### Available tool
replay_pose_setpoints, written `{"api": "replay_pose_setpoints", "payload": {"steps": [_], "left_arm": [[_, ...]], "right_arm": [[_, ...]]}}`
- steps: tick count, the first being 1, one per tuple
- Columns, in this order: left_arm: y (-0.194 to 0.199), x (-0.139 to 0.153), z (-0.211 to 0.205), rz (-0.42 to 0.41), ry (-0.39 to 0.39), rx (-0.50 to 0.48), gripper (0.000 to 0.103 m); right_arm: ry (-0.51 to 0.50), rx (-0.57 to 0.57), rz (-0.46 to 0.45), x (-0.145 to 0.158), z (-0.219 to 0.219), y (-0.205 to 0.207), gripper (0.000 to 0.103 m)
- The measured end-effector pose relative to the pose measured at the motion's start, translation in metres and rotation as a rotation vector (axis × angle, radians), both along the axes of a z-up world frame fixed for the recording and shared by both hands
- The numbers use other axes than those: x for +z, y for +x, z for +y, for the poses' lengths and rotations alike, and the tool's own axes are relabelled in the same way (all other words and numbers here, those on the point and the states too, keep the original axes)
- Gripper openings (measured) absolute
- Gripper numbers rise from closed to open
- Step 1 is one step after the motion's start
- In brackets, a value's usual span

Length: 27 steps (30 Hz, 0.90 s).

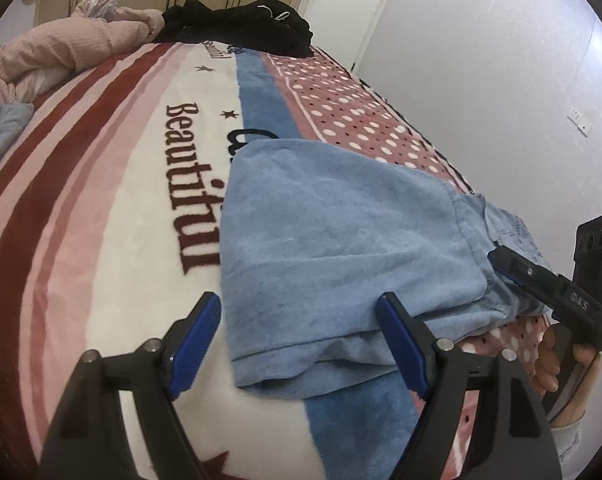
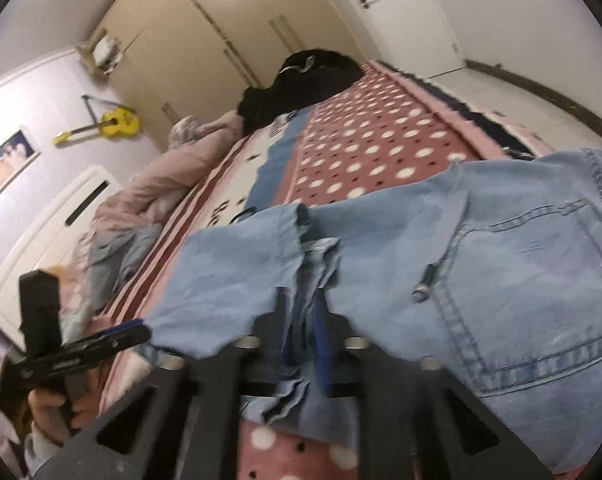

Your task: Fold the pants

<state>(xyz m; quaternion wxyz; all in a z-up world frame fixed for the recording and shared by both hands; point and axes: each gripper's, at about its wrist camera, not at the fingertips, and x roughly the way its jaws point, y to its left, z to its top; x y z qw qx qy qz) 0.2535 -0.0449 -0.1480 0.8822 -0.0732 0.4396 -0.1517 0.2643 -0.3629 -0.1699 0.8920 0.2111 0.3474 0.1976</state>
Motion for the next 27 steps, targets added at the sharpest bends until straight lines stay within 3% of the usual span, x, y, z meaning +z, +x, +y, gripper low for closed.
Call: {"api": "replay_pose_setpoints", "payload": {"steps": [1,5,10,14,17,19,20,21,22,27], "left_arm": [[0.0,-0.001,0.0,0.004,0.004,0.003,0.077],[0.003,-0.007,0.003,0.027,0.0,0.014,0.077],[0.006,-0.016,0.003,0.035,0.034,0.016,0.077],[0.006,-0.021,0.006,0.043,0.022,0.01,0.077],[0.006,-0.024,0.004,0.042,0.03,0.004,0.077],[0.008,-0.027,0.004,0.047,0.028,0.004,0.077],[0.009,-0.028,0.004,0.05,0.024,0.005,0.077],[0.008,-0.029,0.005,0.051,0.021,0.004,0.077],[0.008,-0.029,0.005,0.051,0.016,0.004,0.077],[0.002,-0.013,0.004,0.002,-0.005,-0.018,0.077]], "right_arm": [[-0.011,0.021,0.01,-0.001,0.006,0.001,0.041],[-0.054,0.072,0.066,-0.011,0.033,0.012,0.042],[-0.052,0.156,0.049,-0.011,0.057,0.015,0.042],[-0.201,0.03,0.08,-0.015,0.058,0.018,0.037],[-0.141,0.054,0.095,-0.02,0.056,0.022,0.043],[-0.037,0.115,0.086,-0.023,0.056,0.025,0.049],[0.007,0.139,0.08,-0.023,0.056,0.027,0.047],[0.022,0.144,0.074,-0.023,0.058,0.03,0.035],[0.017,0.121,0.074,-0.025,0.059,0.032,0.011],[0.06,0.012,-0.025,-0.015,0.048,0.025,0.006]]}}
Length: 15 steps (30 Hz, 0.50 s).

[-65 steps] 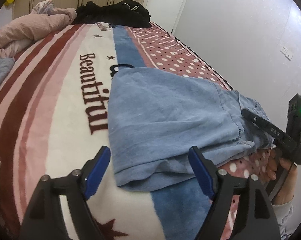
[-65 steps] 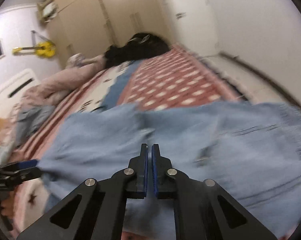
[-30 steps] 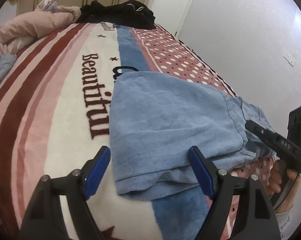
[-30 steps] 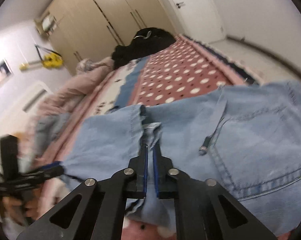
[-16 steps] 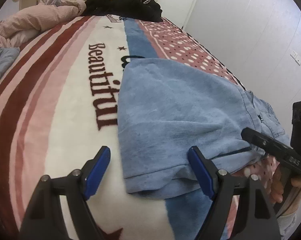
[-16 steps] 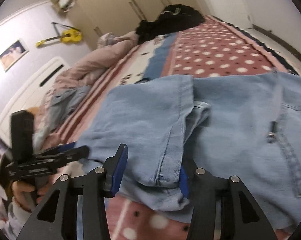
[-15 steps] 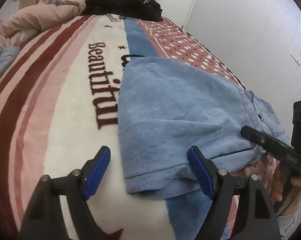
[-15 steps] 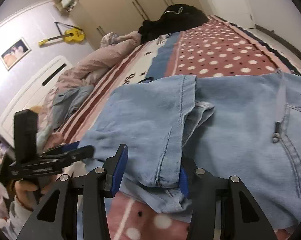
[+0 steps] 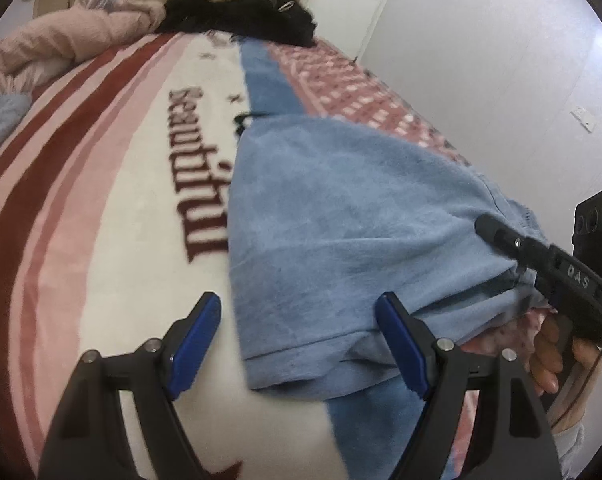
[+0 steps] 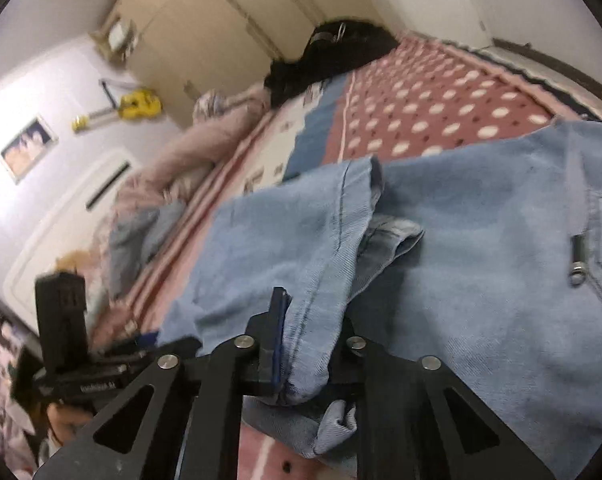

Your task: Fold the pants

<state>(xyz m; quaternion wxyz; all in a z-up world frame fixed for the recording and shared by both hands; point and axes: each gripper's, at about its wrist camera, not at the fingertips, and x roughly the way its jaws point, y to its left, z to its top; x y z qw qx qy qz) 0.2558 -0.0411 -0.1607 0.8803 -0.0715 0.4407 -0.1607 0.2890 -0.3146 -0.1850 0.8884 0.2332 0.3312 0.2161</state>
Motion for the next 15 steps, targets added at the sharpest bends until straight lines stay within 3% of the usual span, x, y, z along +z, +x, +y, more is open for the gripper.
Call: {"api": "replay_pose_setpoints", "payload": {"steps": [6,10,13,15], "left_arm": [[0.002,0.022,-0.013,-0.038,0.009,-0.021,0.077],[0.006,0.017,-0.022,-0.026,0.04,-0.026,0.077],[0.01,0.002,-0.026,0.005,0.094,-0.007,0.077],[0.012,-0.009,-0.024,0.028,0.112,0.004,0.08]], "right_arm": [[0.013,-0.071,-0.04,0.019,-0.03,-0.013,0.005],[0.004,-0.113,0.011,0.011,-0.047,-0.014,0.006],[-0.113,-0.046,0.105,-0.007,-0.029,-0.004,0.012],[-0.18,-0.05,0.08,-0.007,-0.021,-0.006,0.013]]}}
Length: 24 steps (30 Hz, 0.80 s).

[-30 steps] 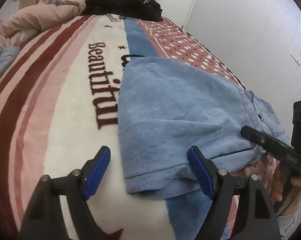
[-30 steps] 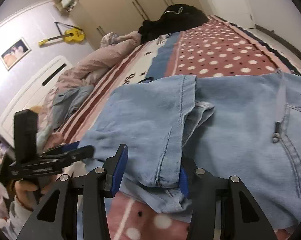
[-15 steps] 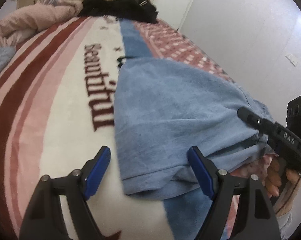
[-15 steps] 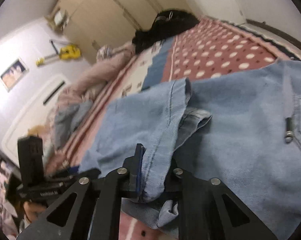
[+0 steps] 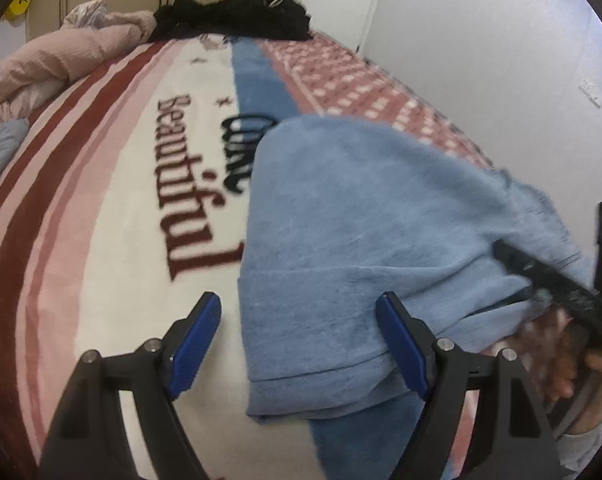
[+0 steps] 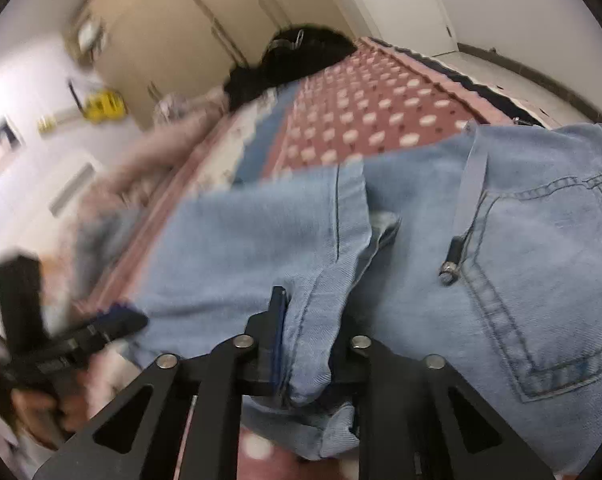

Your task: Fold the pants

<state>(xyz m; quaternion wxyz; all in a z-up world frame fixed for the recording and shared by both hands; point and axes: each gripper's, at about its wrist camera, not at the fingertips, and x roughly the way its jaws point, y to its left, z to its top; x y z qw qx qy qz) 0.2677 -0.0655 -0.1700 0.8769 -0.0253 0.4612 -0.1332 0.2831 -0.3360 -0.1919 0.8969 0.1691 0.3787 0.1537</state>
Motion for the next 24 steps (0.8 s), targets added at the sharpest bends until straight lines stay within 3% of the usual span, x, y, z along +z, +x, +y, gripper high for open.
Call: {"api": "replay_pose_setpoints", "payload": {"steps": [2,5,10,13,17,21,24], "left_arm": [[-0.001,-0.006,0.004,0.008,0.007,0.015,0.08],[-0.004,-0.006,0.01,-0.007,0.029,0.023,0.081],[-0.007,-0.008,0.022,-0.014,0.053,0.043,0.084],[-0.01,-0.005,0.027,-0.016,0.031,0.067,0.084],[-0.022,0.014,0.018,-0.091,0.015,0.035,0.084],[-0.035,0.036,0.003,-0.141,-0.039,-0.016,0.084],[-0.041,0.047,-0.006,-0.16,-0.064,-0.04,0.084]], "right_arm": [[-0.002,0.003,-0.009,0.004,0.0,-0.003,0.014],[-0.001,-0.026,-0.042,0.014,-0.018,-0.017,0.027],[0.011,-0.171,-0.083,0.033,-0.092,-0.064,0.043],[0.044,-0.28,-0.072,0.037,-0.144,-0.1,0.053],[0.019,-0.407,-0.04,0.039,-0.19,-0.134,0.062],[0.117,-0.473,0.031,0.022,-0.221,-0.142,0.077],[0.174,-0.471,0.051,0.008,-0.229,-0.131,0.077]]}}
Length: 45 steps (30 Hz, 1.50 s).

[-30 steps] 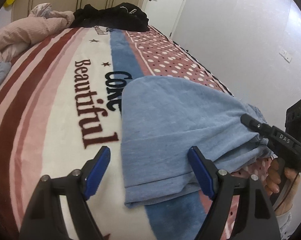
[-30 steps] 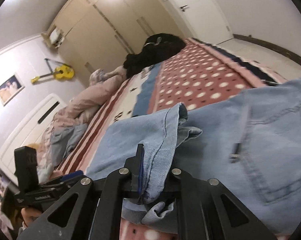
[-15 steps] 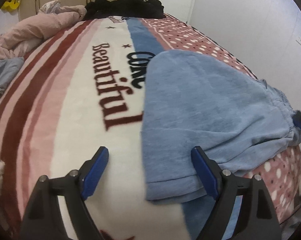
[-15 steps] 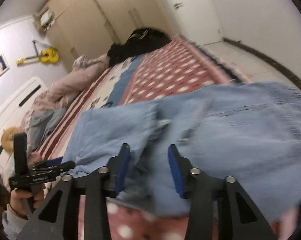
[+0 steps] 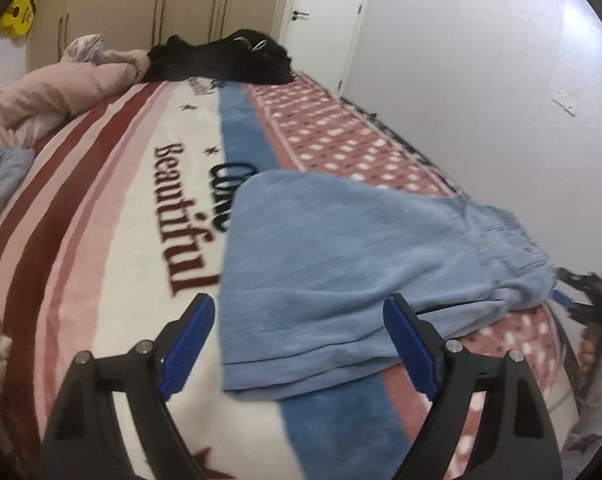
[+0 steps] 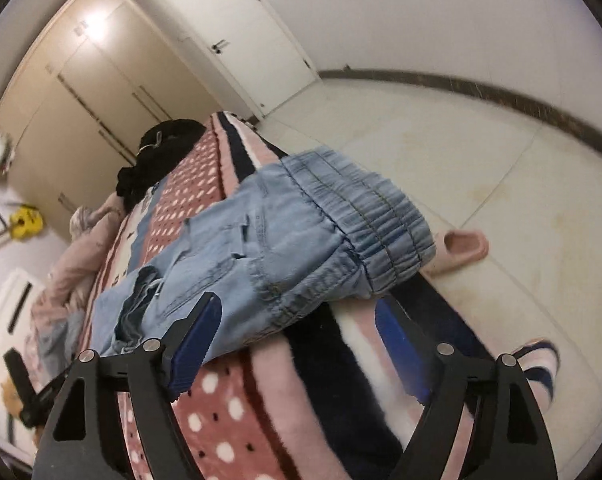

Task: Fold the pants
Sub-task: 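Grasp the elastic waistband with the right tool and lift it up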

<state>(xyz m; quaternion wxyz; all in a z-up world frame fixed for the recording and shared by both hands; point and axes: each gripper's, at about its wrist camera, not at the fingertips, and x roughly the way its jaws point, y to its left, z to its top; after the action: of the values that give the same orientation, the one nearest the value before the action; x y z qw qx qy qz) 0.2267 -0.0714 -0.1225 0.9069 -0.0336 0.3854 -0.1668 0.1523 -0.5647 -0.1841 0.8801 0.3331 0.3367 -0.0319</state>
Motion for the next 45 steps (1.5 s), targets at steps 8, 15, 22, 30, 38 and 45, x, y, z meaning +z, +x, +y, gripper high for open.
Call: {"api": "replay_pose_setpoints", "payload": {"steps": [8,15,22,30,38,45], "left_arm": [[-0.005,0.008,0.003,-0.003,-0.027,0.017,0.084],[-0.005,0.002,0.021,0.006,-0.032,0.036,0.084],[0.001,-0.002,0.029,0.023,-0.062,0.051,0.084],[0.019,-0.002,0.041,0.034,-0.095,0.104,0.084],[0.021,0.008,0.068,0.014,-0.16,0.128,0.084],[0.017,0.007,0.088,0.032,-0.187,0.124,0.084]], "right_arm": [[0.184,-0.111,-0.002,-0.03,-0.017,0.044,0.09],[0.123,-0.202,0.032,-0.024,0.001,0.028,0.088],[0.191,-0.23,-0.014,-0.034,-0.01,0.037,0.09],[0.021,-0.236,-0.056,0.004,0.009,0.064,0.023],[-0.299,0.063,-0.343,0.119,0.136,0.078,0.02],[-0.528,0.56,-0.253,0.094,0.315,0.112,0.021]]}}
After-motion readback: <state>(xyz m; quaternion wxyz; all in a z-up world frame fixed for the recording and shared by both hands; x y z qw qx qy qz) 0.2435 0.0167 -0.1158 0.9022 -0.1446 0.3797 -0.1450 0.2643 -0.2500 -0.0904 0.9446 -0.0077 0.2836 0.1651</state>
